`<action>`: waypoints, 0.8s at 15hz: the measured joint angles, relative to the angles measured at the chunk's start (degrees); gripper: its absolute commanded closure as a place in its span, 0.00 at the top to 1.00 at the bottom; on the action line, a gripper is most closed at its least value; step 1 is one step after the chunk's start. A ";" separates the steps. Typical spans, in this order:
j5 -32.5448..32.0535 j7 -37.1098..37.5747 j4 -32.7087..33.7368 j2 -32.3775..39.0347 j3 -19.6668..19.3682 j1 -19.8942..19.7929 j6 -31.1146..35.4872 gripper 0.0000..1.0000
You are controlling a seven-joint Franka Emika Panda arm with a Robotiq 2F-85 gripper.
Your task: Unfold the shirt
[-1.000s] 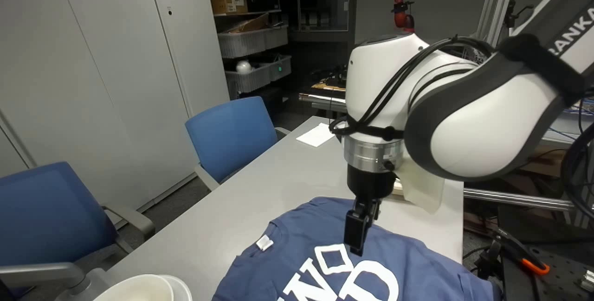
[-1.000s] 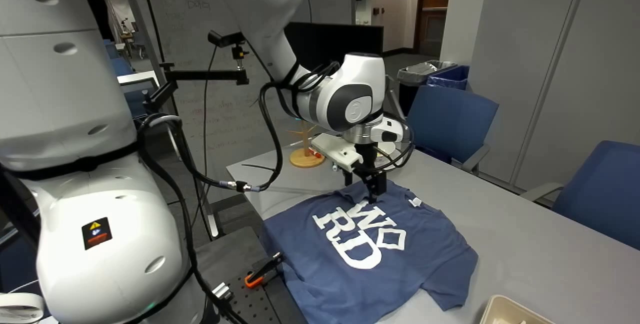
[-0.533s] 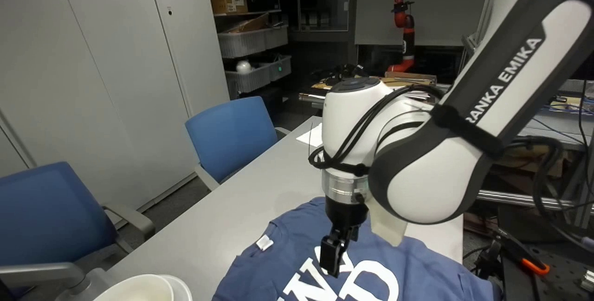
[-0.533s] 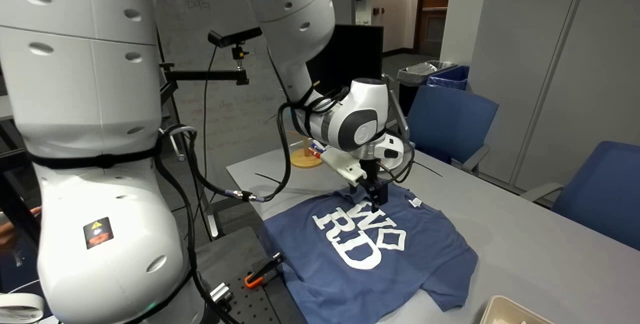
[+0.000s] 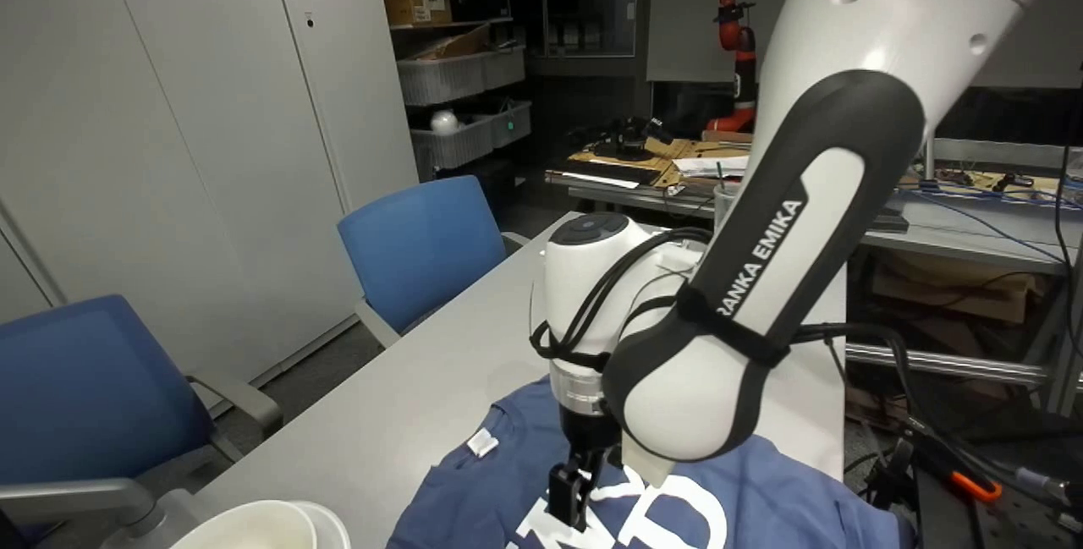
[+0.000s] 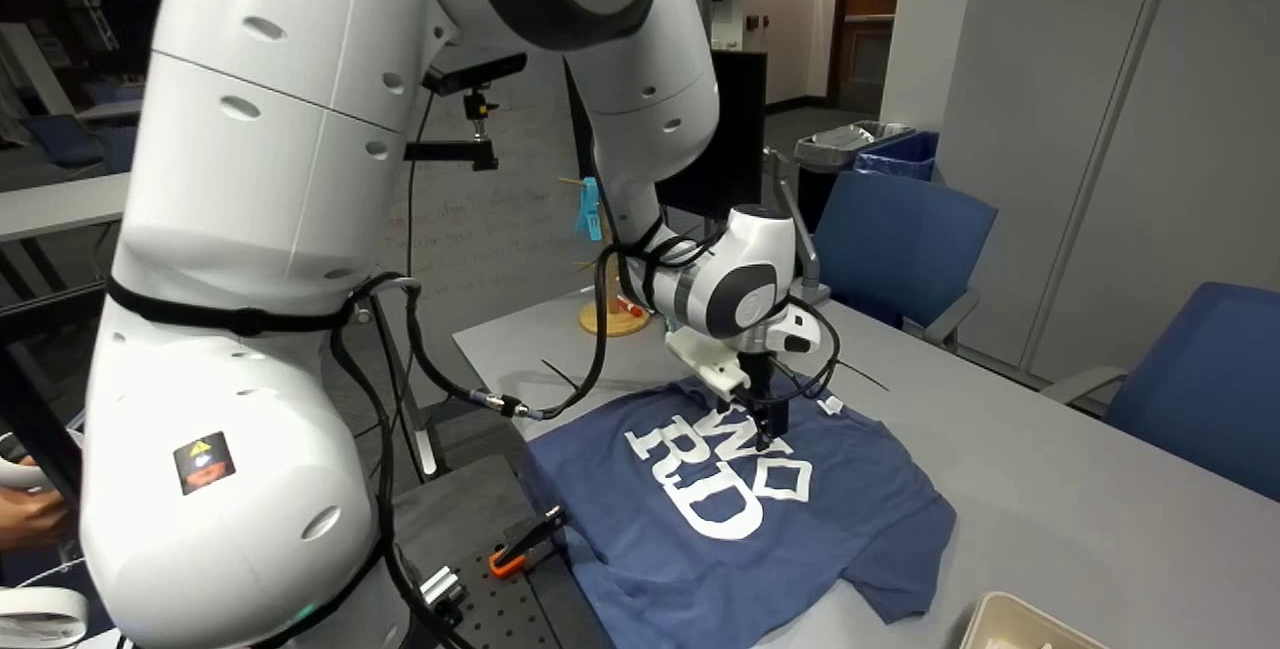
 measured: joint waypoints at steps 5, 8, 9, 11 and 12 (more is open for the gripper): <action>0.07 0.22 6.51 7.44 -2.00 0.77 0.00 1.00; 0.33 0.39 10.37 10.58 -2.68 0.75 -0.01 1.00; 0.42 0.47 11.57 11.42 -2.87 0.70 -0.04 1.00; 0.53 0.64 13.67 12.92 -3.20 0.41 -0.10 1.00; 0.65 0.66 14.64 13.57 -3.23 0.10 -0.27 1.00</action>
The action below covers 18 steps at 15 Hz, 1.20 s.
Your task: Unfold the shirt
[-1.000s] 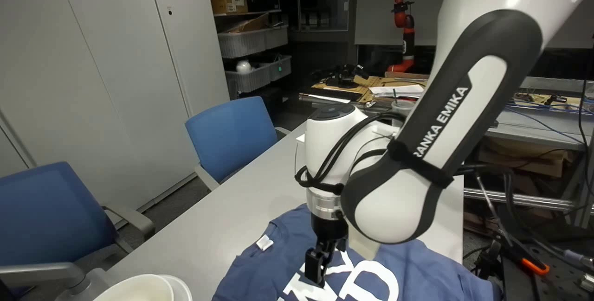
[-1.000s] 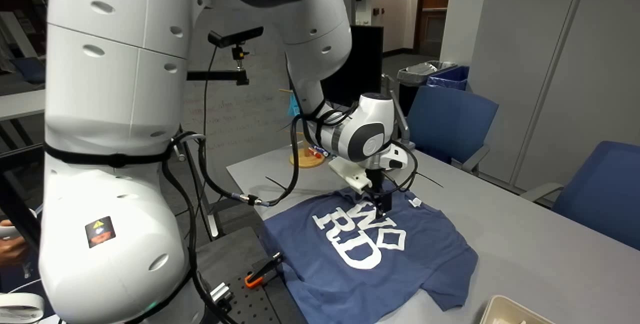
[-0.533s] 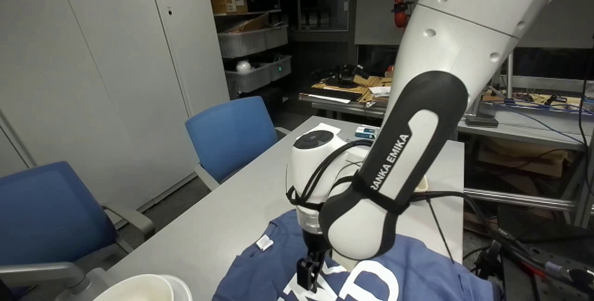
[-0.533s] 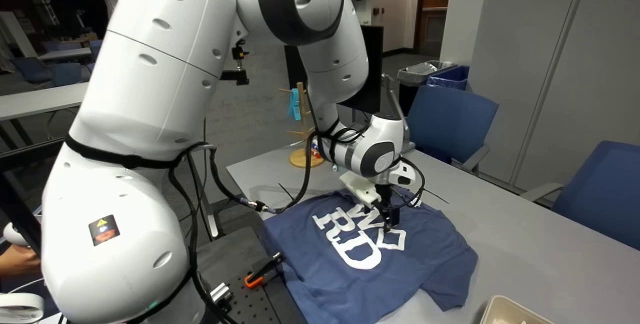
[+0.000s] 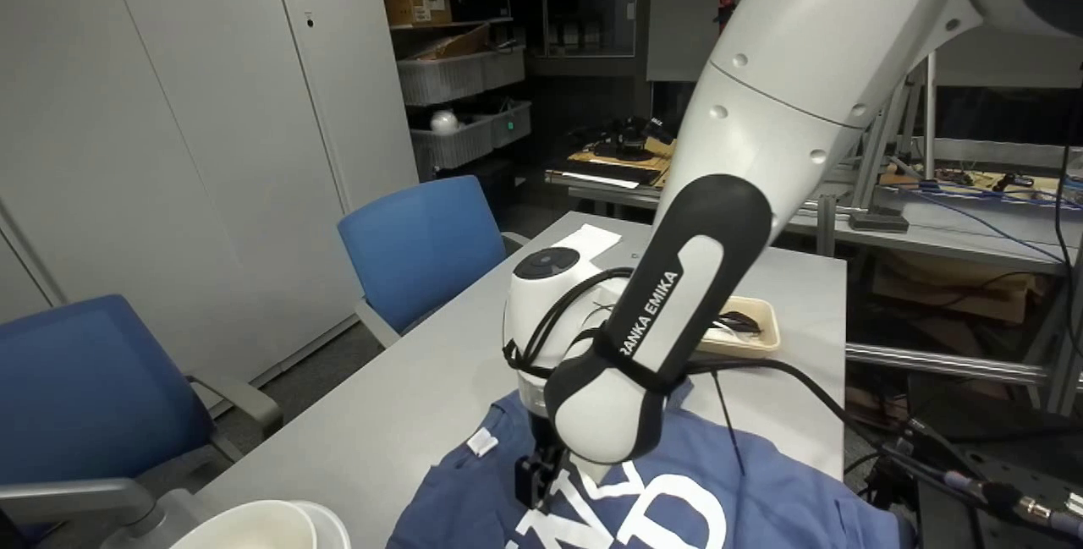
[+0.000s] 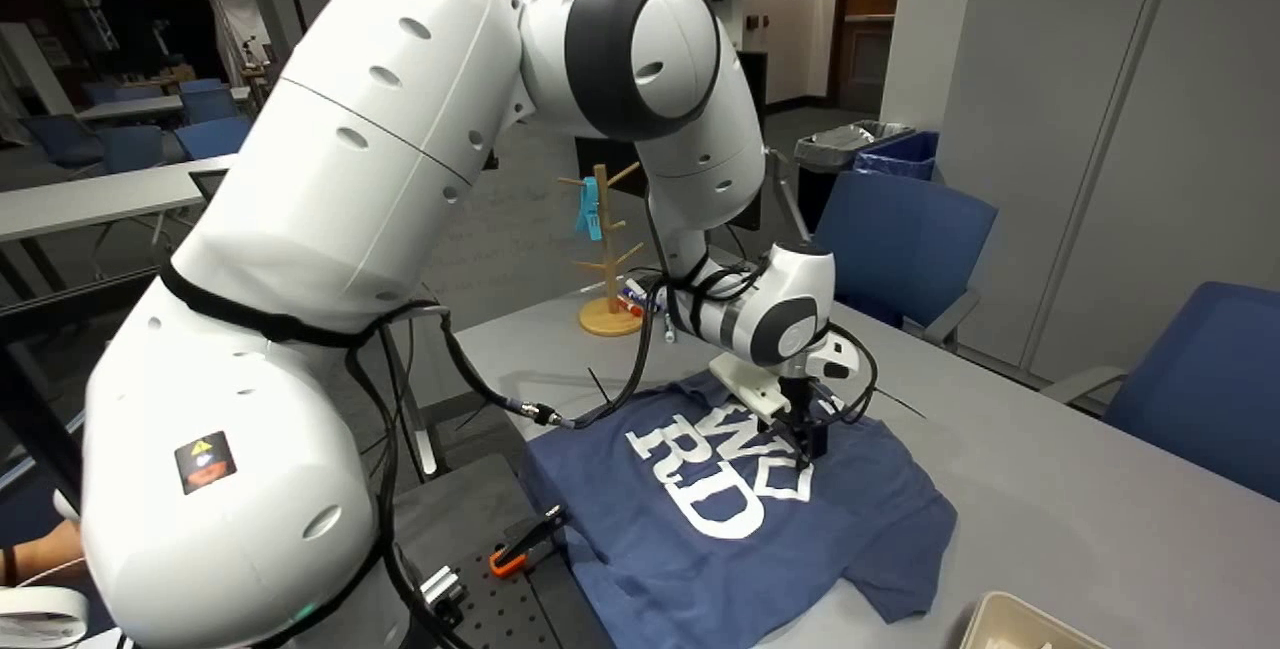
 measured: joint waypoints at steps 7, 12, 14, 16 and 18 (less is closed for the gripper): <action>0.66 0.00 7.60 3.22 -0.36 -2.47 -4.87 1.00; 0.66 0.00 15.98 6.87 -1.55 -3.40 -8.67 1.00; 0.66 0.00 18.51 8.06 -1.53 -3.77 -10.21 1.00; 0.68 0.01 19.61 8.57 -1.38 -3.85 -11.53 1.00; 0.68 0.07 19.55 8.39 -1.07 -3.83 -12.35 1.00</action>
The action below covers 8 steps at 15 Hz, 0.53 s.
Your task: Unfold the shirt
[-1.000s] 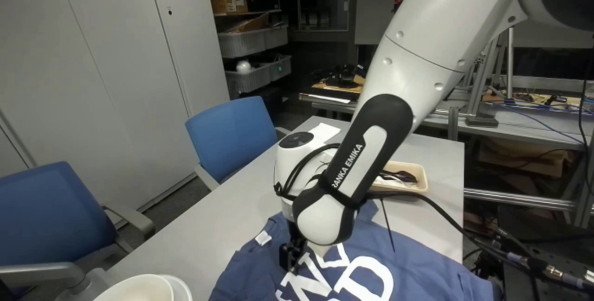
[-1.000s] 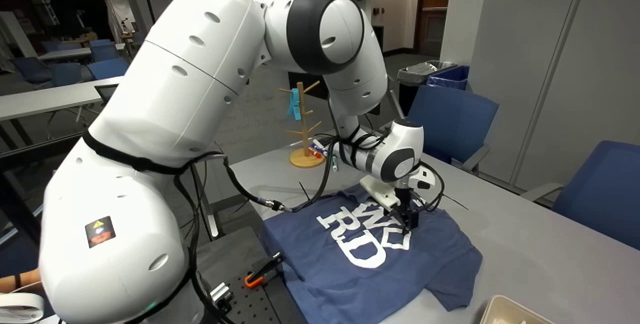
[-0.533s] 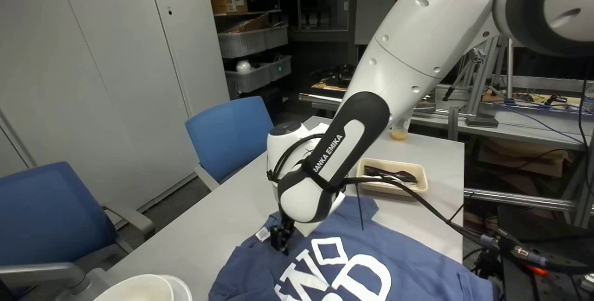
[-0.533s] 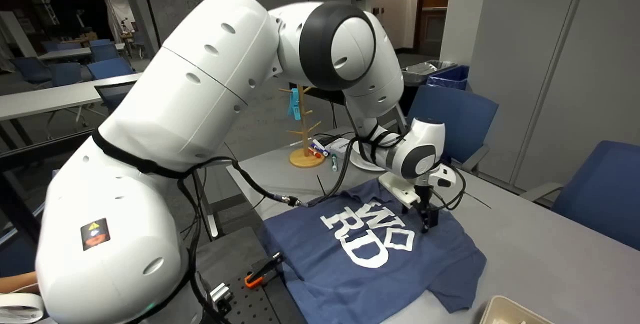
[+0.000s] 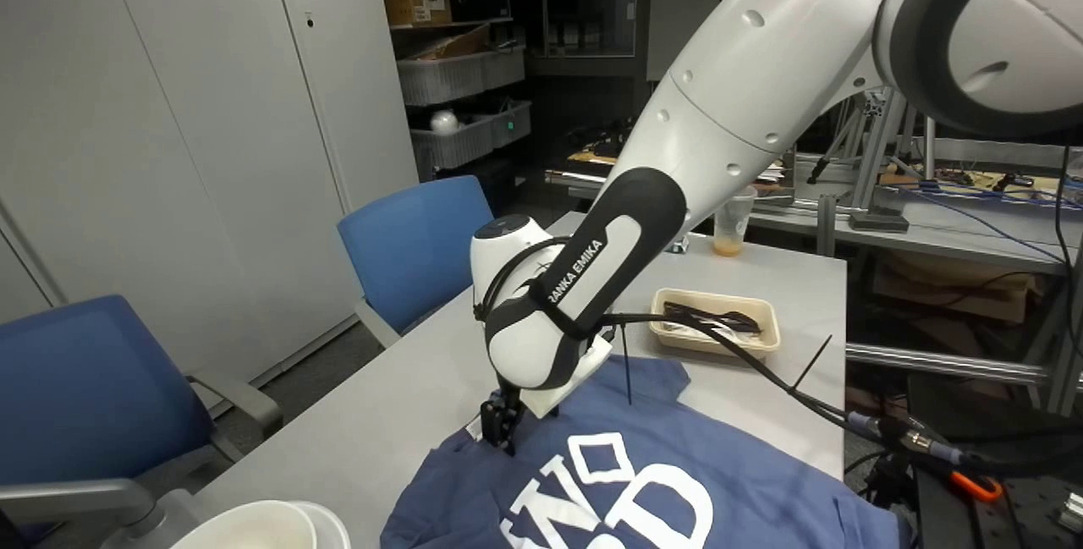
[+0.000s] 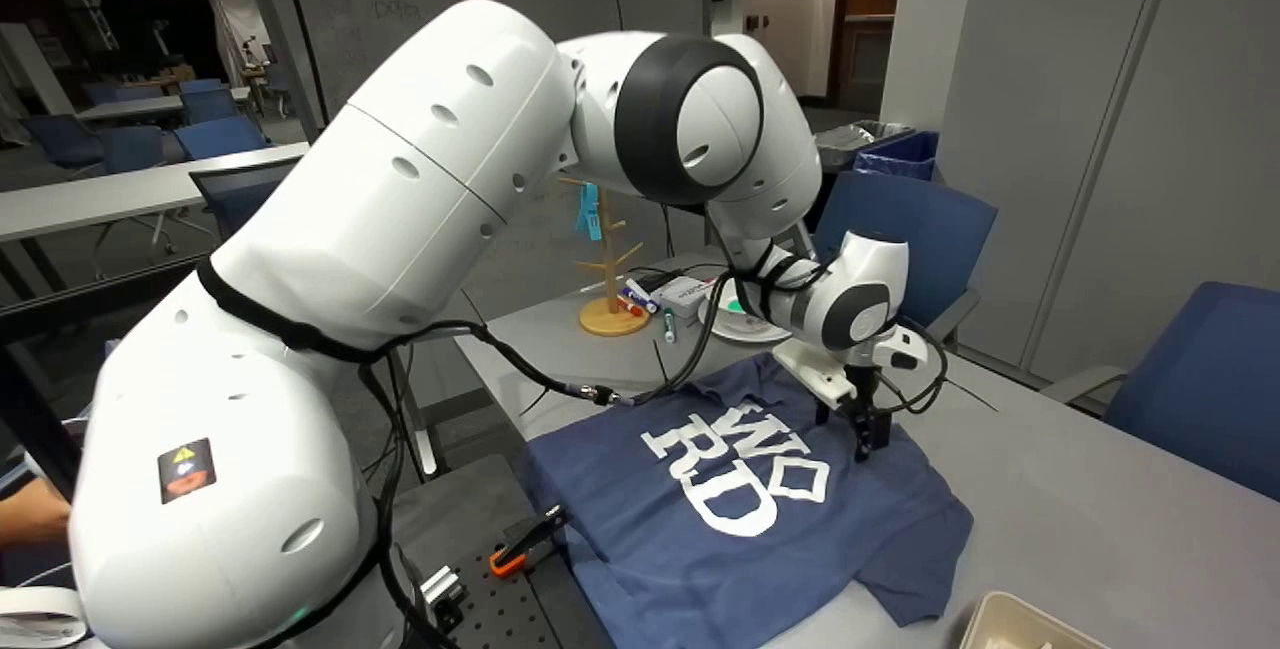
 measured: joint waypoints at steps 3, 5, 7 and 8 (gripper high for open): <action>0.00 0.41 -1.33 -1.14 0.29 0.30 -0.44 1.00; 0.00 1.06 -3.61 -3.02 0.26 0.70 -0.44 1.00; 0.00 1.54 -6.70 -5.60 0.25 1.07 -0.44 1.00; 0.00 1.69 -8.51 -7.07 0.25 1.20 -0.44 1.00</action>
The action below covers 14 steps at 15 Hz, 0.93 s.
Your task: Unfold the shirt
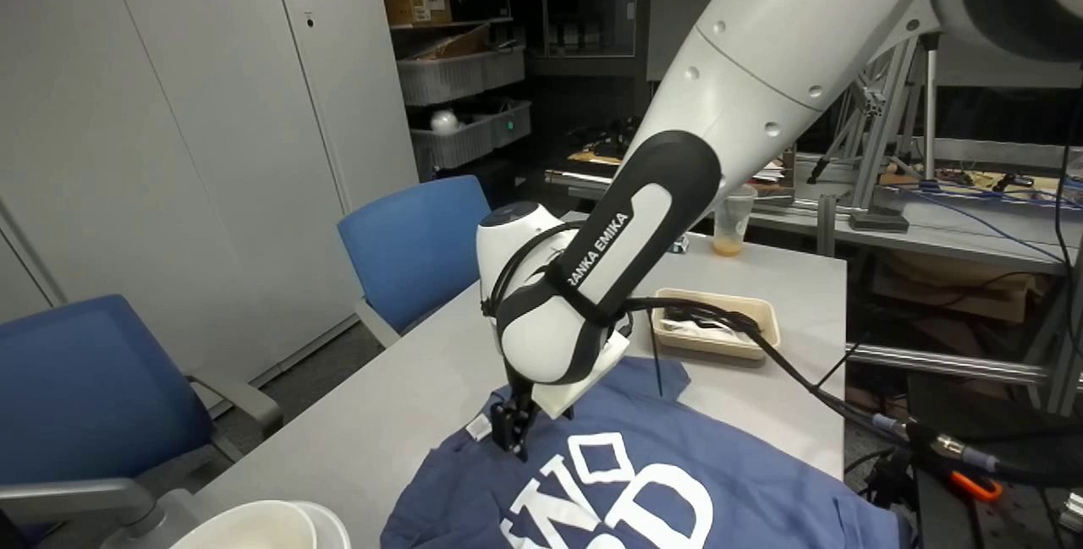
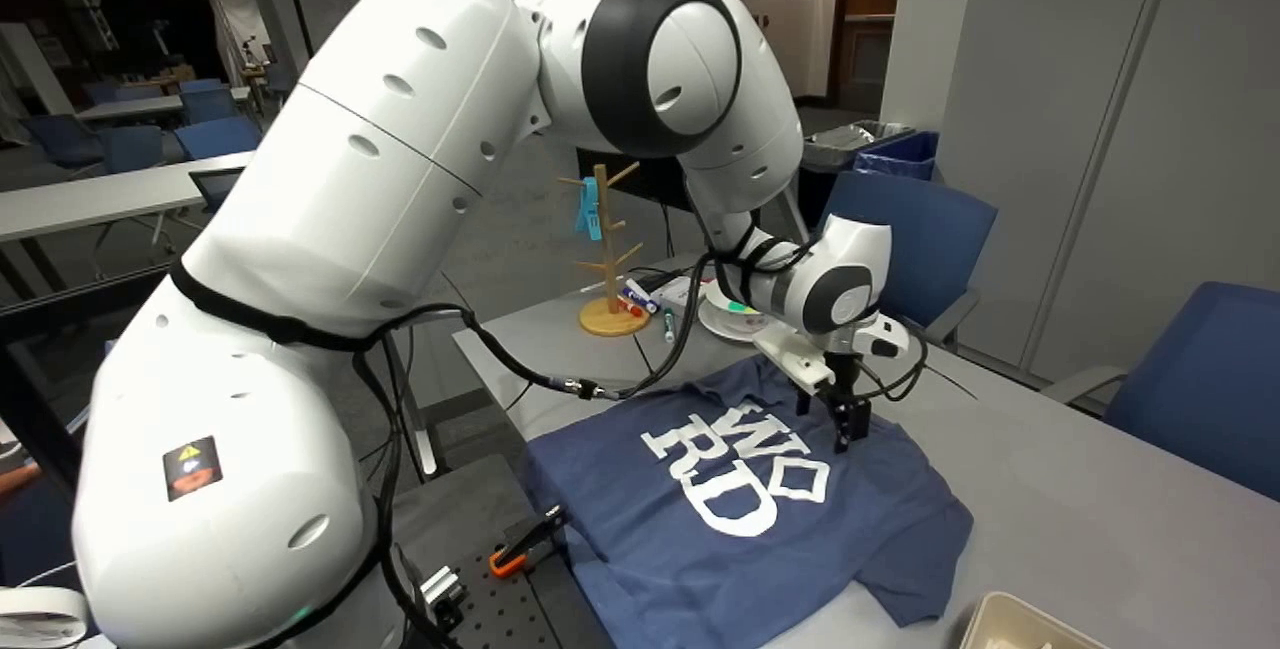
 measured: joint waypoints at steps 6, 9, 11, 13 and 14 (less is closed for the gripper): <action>0.00 0.65 -9.87 -5.24 -0.03 0.16 0.19 1.00; 0.00 0.89 -12.27 -4.74 -0.04 0.16 0.76 1.00; 0.00 1.07 -12.75 -4.10 -0.05 0.15 1.35 1.00; 0.00 1.09 -12.51 -3.46 -0.04 0.15 2.02 1.00; 0.00 1.09 -12.32 -3.34 -0.03 0.15 2.15 1.00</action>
